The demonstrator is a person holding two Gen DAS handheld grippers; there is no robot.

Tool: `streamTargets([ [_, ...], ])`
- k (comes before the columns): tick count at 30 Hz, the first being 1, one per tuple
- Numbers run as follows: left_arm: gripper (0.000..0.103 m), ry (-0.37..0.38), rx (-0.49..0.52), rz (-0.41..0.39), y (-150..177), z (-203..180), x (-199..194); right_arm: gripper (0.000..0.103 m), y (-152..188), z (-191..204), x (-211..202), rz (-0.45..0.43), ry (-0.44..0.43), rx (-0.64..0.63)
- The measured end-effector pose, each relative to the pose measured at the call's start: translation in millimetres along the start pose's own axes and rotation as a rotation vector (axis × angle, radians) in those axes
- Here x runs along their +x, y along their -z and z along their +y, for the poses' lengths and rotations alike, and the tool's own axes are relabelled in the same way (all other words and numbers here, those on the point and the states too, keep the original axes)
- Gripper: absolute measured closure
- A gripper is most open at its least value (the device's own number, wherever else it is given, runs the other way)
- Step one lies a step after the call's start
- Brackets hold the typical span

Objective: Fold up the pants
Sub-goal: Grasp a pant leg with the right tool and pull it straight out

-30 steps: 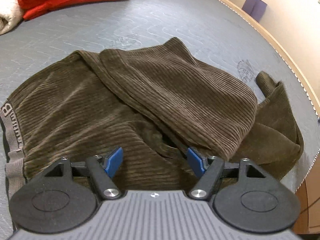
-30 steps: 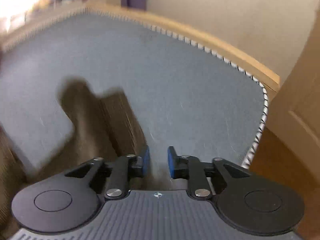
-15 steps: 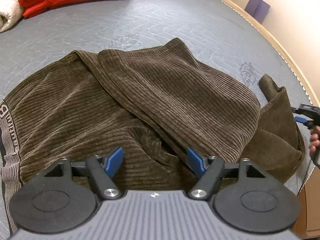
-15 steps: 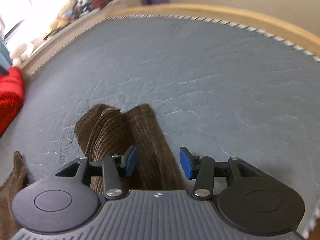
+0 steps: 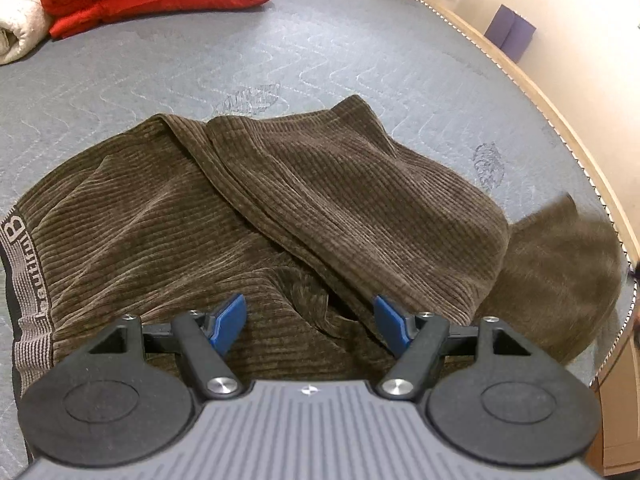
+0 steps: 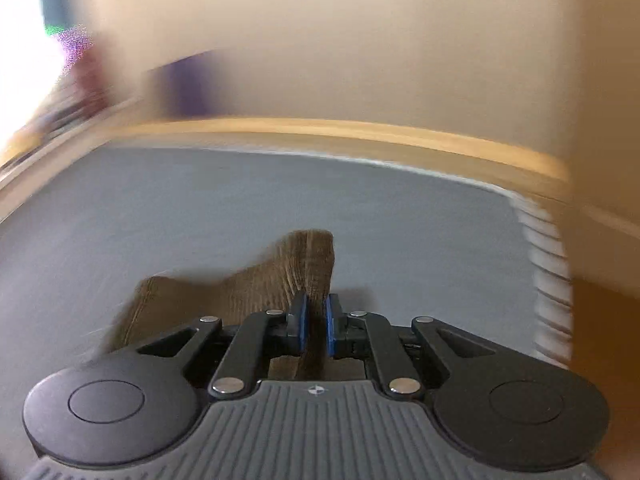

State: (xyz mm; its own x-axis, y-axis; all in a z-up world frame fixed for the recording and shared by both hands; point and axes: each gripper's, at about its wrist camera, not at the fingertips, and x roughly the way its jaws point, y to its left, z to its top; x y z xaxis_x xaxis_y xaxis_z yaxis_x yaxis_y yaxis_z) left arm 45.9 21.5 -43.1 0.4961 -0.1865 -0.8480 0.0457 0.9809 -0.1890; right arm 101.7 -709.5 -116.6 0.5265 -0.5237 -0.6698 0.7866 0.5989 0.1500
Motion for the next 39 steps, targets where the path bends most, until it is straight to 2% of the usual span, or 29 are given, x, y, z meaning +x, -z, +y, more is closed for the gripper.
streamTargets([
  [1,0.027,0.0,0.005,-0.001,1,0,-2,0.097,4,-16,10,0.047,0.055,-0.011],
  [3,0.027,0.001,0.009,-0.004,2,1,-4,0.094,6,-47,23,0.073,0.153,0.016],
  [6,0.027,0.003,0.0,-0.006,2,2,-6,0.094,-4,-71,17,0.042,0.158,0.094],
  [8,0.027,0.0,0.001,-0.008,2,1,-7,0.091,-8,-54,12,0.013,0.059,0.049],
  [10,0.027,-0.002,0.002,-0.007,3,0,-6,0.086,-12,-22,9,0.018,-0.11,-0.048],
  [11,0.027,-0.003,0.001,-0.007,2,0,-5,0.072,-13,-2,10,0.035,-0.202,-0.095],
  [13,0.027,-0.006,0.002,-0.003,2,-1,-2,0.057,-11,43,16,0.088,-0.342,-0.185],
  [14,0.027,-0.007,0.002,0.001,2,-2,-1,0.057,-9,65,21,0.109,-0.377,-0.233],
  [17,0.027,-0.006,0.003,0.009,1,-2,4,0.057,0,117,43,0.144,-0.392,-0.312],
  [20,0.027,-0.007,0.005,0.017,-1,-2,10,0.057,4,152,79,0.208,-0.342,-0.282],
  [23,0.027,-0.012,0.009,0.026,-3,-1,16,0.054,10,173,113,0.226,-0.309,-0.235],
  [25,0.027,-0.018,0.009,0.035,-4,0,20,0.051,14,183,120,0.202,-0.308,-0.248],
  [27,0.027,-0.016,0.013,0.04,-5,-1,23,0.051,19,204,129,0.18,-0.245,-0.318],
  [28,0.027,-0.016,0.016,0.041,-6,-1,24,0.064,22,216,129,0.162,-0.184,-0.368],
  [29,0.027,-0.015,0.019,0.041,-8,-2,25,0.089,25,227,129,0.136,-0.1,-0.418],
  [30,0.027,-0.014,0.021,0.039,-9,-2,26,0.091,27,232,129,0.118,-0.047,-0.43],
  [31,0.027,-0.015,0.021,0.038,-10,-3,27,0.095,26,235,126,0.107,-0.032,-0.407],
  [33,0.027,-0.021,0.017,0.036,-12,-3,29,0.096,19,239,122,0.023,0.02,-0.4],
  [35,0.027,-0.011,0.021,0.035,-12,-5,30,0.096,-5,234,122,-0.101,0.081,-0.344],
  [36,0.027,-0.002,0.029,0.034,-12,-6,29,0.096,-16,226,129,-0.103,0.116,-0.305],
  [37,0.027,0.005,0.038,0.032,-11,-8,28,0.095,-25,218,146,-0.012,0.1,-0.273],
  [38,0.027,0.01,0.048,0.028,-10,-9,27,0.093,-27,214,164,0.113,0.039,-0.259],
  [39,0.027,0.016,0.058,0.025,-10,-10,26,0.092,-29,209,171,0.17,-0.012,-0.253],
])
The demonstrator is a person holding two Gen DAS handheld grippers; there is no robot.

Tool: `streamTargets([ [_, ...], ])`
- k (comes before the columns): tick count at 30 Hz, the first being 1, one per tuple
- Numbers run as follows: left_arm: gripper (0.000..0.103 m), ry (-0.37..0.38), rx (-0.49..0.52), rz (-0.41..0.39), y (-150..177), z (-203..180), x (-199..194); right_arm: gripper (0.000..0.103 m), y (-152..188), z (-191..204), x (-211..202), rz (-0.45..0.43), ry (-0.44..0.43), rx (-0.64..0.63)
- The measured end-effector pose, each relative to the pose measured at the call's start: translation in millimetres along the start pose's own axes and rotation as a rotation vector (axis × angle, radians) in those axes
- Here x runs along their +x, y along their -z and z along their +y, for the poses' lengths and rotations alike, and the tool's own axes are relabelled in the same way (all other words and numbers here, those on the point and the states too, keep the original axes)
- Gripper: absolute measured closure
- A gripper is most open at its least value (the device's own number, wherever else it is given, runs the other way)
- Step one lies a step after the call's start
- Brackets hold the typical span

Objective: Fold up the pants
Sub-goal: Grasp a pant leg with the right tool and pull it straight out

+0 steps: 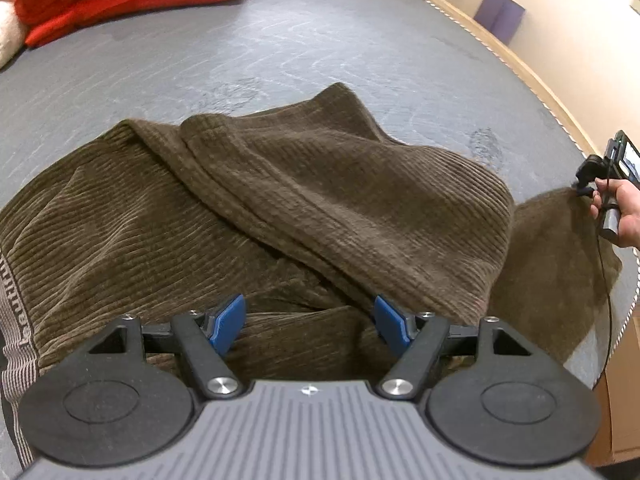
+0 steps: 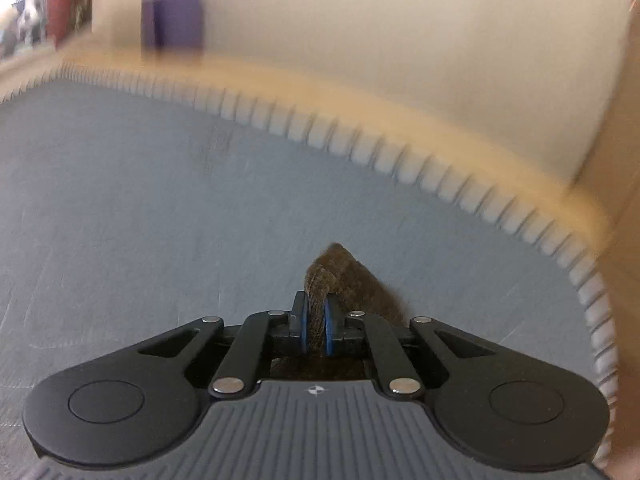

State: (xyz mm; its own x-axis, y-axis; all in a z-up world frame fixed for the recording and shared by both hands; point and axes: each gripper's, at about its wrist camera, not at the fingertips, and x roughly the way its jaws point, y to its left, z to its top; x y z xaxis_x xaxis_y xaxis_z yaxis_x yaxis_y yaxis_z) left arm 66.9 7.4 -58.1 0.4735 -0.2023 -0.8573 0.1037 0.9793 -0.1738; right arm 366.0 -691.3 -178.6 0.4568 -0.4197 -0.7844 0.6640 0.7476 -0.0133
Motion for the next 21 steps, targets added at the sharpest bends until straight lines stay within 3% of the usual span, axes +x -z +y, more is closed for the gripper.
streamTargets([
  [4,0.027,0.017,0.006,-0.008,1,-1,-4,0.067,0,-29,-39,-0.179,-0.172,-0.035],
  [7,0.027,0.062,0.028,-0.001,6,-7,-8,0.065,11,-72,-64,-0.258,-0.236,-0.013],
  [13,0.027,0.161,0.167,0.06,33,-32,-12,0.063,57,-169,-64,-0.143,-0.125,0.136],
  [16,0.027,0.133,0.171,0.049,37,-29,-16,0.055,86,-196,-55,-0.044,-0.102,0.215],
  [20,0.027,0.086,0.109,0.023,32,-6,-21,0.054,92,-201,-62,-0.074,-0.155,0.187],
  [21,0.027,0.076,0.095,0.019,31,-1,-22,0.058,91,-204,-60,-0.066,-0.168,0.202],
])
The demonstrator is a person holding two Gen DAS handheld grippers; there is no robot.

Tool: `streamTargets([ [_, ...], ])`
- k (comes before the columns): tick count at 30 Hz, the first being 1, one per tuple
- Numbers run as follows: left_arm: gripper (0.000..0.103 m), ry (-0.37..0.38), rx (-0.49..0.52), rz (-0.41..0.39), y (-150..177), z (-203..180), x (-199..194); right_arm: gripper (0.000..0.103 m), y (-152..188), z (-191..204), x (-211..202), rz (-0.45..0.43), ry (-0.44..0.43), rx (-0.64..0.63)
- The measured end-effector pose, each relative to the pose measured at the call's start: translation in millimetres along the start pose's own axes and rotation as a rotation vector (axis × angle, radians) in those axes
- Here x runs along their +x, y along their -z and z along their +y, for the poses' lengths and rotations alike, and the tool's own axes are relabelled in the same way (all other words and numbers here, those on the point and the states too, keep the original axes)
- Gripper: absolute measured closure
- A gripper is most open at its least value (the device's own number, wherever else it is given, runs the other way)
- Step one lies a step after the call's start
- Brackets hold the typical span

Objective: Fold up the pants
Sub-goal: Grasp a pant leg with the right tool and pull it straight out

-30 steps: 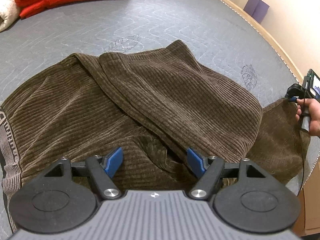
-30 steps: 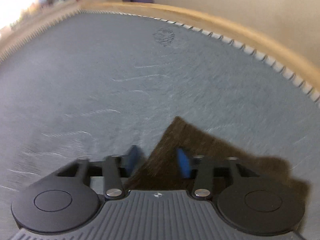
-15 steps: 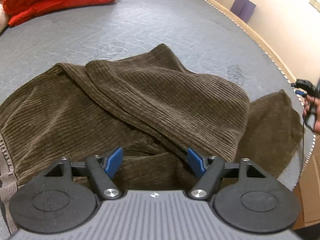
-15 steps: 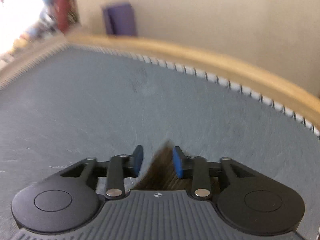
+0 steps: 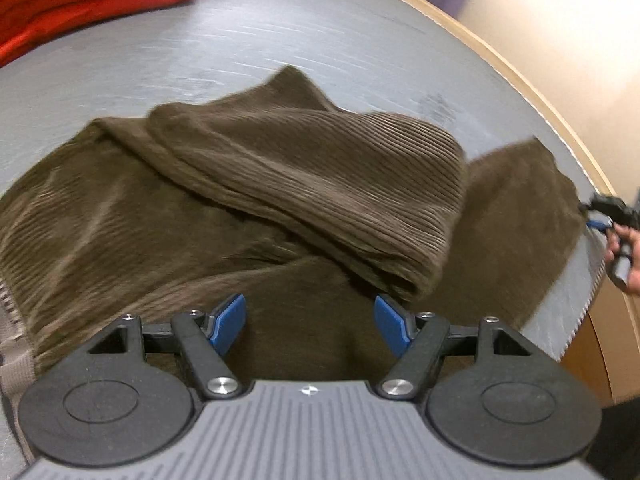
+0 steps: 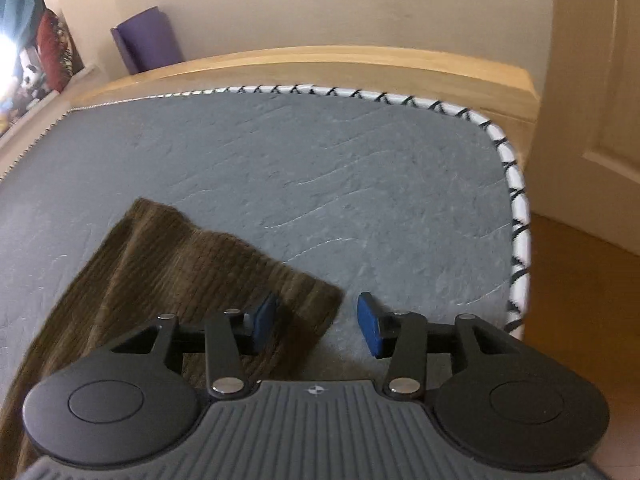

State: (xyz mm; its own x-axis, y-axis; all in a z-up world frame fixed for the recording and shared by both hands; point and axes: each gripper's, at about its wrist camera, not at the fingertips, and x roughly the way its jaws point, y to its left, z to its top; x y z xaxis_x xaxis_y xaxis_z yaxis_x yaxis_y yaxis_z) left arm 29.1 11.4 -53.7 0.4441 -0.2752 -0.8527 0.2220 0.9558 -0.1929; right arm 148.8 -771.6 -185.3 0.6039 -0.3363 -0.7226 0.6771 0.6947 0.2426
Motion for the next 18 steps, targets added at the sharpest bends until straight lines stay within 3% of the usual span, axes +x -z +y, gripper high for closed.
streamTargets([
  [1,0.027,-0.008,-0.01,-0.002,-2,5,1,0.08,0,0,-3,-0.005,0.019,0.004],
  [3,0.027,-0.019,-0.018,-0.002,-4,13,-1,0.086,-3,4,-2,-0.032,0.047,-0.006],
  [4,0.027,-0.028,-0.022,-0.001,-4,15,-1,0.087,-4,7,-15,-0.092,0.101,-0.031],
  [6,0.027,-0.042,-0.037,0.005,-6,24,-2,0.088,-9,8,-38,-0.166,0.173,-0.008],
  [9,0.027,-0.053,-0.046,0.023,-4,35,-5,0.086,-6,5,-16,-0.013,0.25,-0.038],
  [11,0.027,-0.062,-0.04,0.034,-1,41,-7,0.081,-7,10,-23,-0.051,0.266,-0.063],
  [14,0.027,-0.067,-0.042,0.054,11,55,-12,0.073,-3,33,-51,-0.192,0.347,-0.117],
  [16,0.027,-0.072,-0.035,0.069,21,65,-14,0.073,2,52,-73,-0.264,0.311,-0.158],
  [18,0.027,-0.09,-0.032,0.08,32,76,-18,0.073,12,75,-98,-0.302,0.216,-0.192],
])
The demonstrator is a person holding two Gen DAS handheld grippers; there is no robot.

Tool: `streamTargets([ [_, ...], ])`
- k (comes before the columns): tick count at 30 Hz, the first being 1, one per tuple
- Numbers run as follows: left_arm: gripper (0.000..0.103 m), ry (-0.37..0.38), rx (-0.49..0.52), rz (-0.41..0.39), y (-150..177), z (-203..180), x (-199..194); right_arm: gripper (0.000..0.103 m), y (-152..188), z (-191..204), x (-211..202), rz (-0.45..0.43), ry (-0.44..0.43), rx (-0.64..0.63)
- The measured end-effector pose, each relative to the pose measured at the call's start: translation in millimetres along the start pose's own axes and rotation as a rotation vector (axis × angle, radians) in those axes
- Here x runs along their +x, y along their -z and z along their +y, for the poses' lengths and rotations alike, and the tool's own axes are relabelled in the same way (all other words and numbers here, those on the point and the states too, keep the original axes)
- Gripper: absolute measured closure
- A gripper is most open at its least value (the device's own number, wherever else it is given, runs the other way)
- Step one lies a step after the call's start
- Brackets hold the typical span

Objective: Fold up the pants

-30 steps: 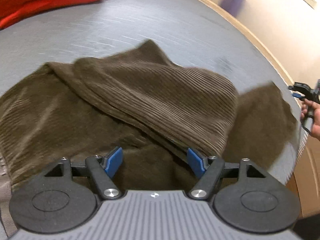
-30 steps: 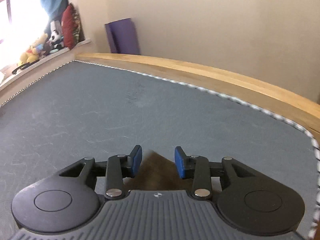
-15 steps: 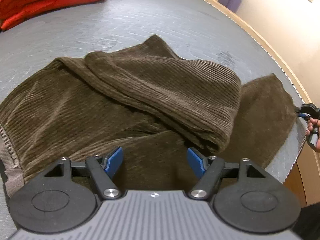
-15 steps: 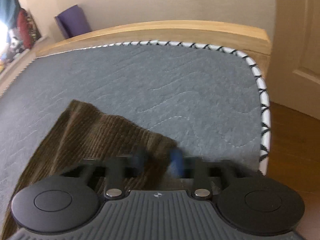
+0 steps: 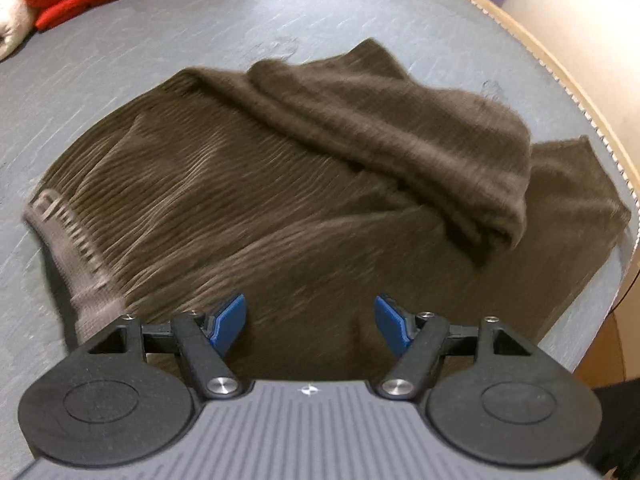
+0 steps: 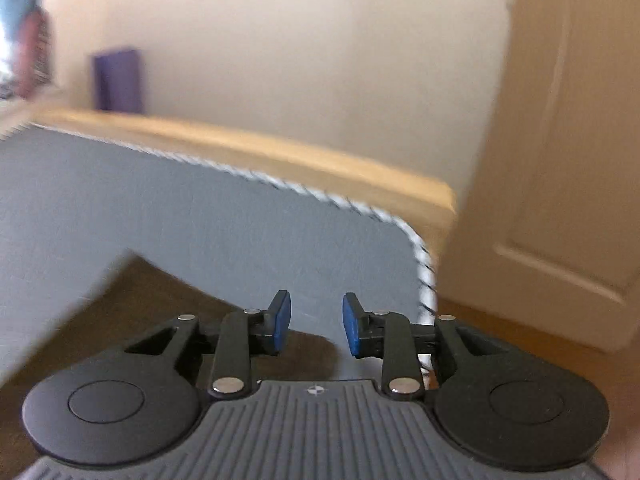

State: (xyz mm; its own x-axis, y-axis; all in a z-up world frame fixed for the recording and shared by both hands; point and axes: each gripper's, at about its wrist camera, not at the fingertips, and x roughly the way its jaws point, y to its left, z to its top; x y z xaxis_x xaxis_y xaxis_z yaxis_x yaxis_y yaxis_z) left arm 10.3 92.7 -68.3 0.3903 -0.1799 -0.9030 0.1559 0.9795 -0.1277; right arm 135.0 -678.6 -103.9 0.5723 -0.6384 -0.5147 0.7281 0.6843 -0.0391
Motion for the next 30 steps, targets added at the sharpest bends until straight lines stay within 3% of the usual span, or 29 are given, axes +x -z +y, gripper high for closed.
streamTargets([
  [4,0.03,-0.054,-0.053,-0.01,15,30,-10,0.073,6,44,-74,-0.041,-0.278,-0.048],
  [7,0.041,-0.079,-0.105,-0.053,18,49,-24,0.073,16,84,-137,-0.062,-0.501,-0.121],
  [9,0.06,-0.073,-0.145,-0.094,18,60,-35,0.073,31,110,-182,-0.06,-0.632,-0.198],
  [12,0.077,-0.081,-0.184,-0.138,17,70,-47,0.073,58,143,-236,-0.027,-0.787,-0.314],
  [13,0.077,-0.082,-0.189,-0.145,18,73,-49,0.073,70,153,-250,0.002,-0.843,-0.359],
  [20,0.073,-0.15,-0.239,-0.089,30,103,-46,0.073,165,206,-342,0.104,-1.082,-0.718],
  [23,0.052,-0.185,-0.263,-0.07,39,116,-42,0.073,202,215,-376,0.129,-1.208,-0.877],
  [27,0.036,-0.187,-0.293,-0.039,50,129,-36,0.072,246,216,-406,0.159,-1.336,-1.076],
  [30,0.03,-0.169,-0.299,-0.006,56,131,-27,0.058,271,218,-408,0.23,-1.36,-1.173],
])
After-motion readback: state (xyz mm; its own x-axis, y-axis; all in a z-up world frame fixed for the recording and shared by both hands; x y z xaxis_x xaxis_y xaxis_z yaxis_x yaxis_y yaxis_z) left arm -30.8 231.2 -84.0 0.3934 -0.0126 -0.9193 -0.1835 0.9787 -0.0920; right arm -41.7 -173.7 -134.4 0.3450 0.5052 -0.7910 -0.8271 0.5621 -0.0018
